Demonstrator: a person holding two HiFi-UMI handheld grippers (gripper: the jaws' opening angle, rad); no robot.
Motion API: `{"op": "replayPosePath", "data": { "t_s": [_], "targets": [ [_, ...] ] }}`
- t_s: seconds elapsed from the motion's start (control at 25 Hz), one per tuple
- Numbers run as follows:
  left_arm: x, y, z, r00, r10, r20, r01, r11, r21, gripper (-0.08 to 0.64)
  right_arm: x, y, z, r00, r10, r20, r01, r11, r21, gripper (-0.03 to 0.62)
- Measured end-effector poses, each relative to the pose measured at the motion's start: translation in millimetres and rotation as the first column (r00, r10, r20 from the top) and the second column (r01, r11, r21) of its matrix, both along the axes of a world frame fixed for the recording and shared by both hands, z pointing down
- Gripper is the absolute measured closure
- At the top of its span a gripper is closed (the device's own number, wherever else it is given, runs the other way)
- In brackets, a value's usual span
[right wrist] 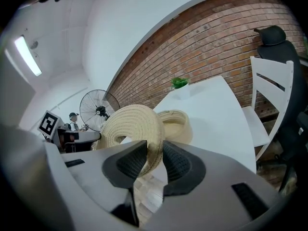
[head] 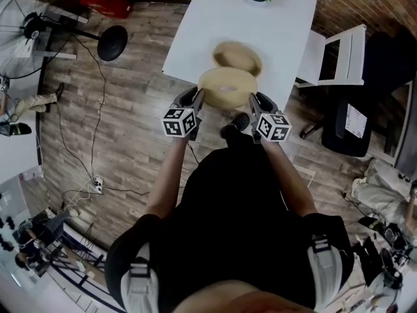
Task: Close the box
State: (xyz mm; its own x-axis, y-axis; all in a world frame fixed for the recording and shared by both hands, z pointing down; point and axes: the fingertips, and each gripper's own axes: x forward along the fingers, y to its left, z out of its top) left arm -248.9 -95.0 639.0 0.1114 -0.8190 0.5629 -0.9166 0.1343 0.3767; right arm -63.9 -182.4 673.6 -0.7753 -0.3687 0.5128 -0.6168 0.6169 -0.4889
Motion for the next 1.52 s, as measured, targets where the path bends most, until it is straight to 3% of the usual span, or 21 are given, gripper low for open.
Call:
{"op": "replayPosePath", "data": {
  "t_s": [0.56, 0.88, 1.2, 1.52],
  "targets": [
    [-37, -35, -2, 1.000, -0.015, -0.003, 0.015, 1.000, 0.015, 0.456, -34, -27, 1, 1.000, 0.008, -0.009, -0.009, 1.000, -0.022, 0.494],
    [-48, -67, 8, 1.000, 0.017, -0.003, -0.016, 1.000, 0.027, 0.456, -39, -43, 5, 0.999, 0.052, -0.013, -0.052, 0.998, -0.026, 0.493],
    [-59, -95, 16, 0.993, 0.112, -0.025, -0.112, 0.994, 0.008, 0.456, -43, -51, 4, 0.990, 0.136, -0.036, -0.137, 0.990, -0.023, 0.494],
    [-60, -117, 24, 0.974, 0.223, -0.049, -0.224, 0.974, -0.025, 0.456, -43, -60, -1, 0.967, 0.239, -0.083, -0.240, 0.971, -0.002, 0.494]
  ]
}}
